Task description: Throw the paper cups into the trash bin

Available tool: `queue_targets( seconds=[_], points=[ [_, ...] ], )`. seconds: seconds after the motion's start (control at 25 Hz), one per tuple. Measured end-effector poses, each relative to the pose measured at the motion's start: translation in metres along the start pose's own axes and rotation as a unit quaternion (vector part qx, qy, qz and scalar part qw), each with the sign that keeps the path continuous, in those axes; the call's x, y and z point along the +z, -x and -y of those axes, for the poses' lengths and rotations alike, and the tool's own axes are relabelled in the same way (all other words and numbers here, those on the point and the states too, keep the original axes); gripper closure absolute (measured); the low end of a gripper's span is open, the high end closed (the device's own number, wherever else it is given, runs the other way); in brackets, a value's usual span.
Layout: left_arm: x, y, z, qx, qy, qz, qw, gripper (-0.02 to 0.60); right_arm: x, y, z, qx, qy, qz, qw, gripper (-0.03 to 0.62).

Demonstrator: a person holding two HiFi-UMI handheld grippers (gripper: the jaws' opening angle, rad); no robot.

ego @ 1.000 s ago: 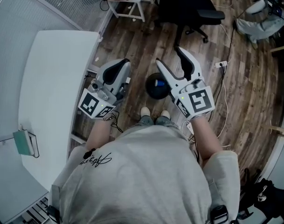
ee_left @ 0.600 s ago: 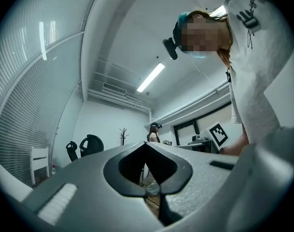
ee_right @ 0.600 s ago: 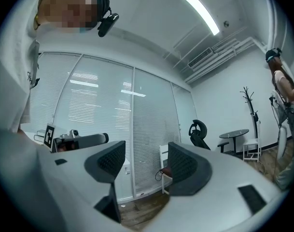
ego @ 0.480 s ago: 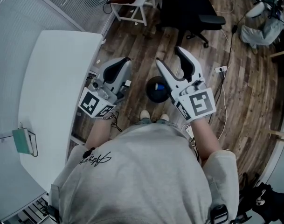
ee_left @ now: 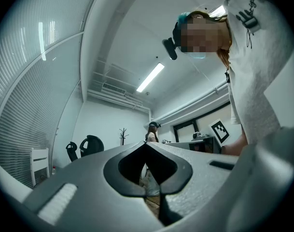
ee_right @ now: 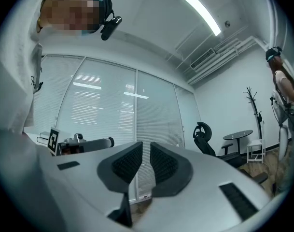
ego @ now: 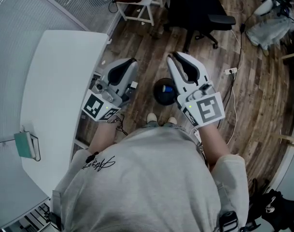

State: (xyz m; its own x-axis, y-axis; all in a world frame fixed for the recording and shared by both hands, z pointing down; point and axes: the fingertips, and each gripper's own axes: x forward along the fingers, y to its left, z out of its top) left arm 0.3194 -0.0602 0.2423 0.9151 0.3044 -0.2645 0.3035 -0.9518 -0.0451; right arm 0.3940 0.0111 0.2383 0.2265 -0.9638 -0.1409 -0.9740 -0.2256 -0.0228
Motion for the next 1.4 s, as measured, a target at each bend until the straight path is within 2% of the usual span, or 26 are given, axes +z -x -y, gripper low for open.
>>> queue_targets(
  seconds=[0.6,1.4],
  points=[
    [0.002,0.003,0.0,-0.002,-0.003,0.0,1.0,0.578,-0.008,0.001,0.001,-0.008,-0.009,-0.006,1.0,0.583],
    [0.009,0.007,0.0,0.001,-0.005,0.007,1.0,0.578,-0.012,0.0,-0.004,-0.016,-0.008,-0.015,1.0,0.583]
  ],
)
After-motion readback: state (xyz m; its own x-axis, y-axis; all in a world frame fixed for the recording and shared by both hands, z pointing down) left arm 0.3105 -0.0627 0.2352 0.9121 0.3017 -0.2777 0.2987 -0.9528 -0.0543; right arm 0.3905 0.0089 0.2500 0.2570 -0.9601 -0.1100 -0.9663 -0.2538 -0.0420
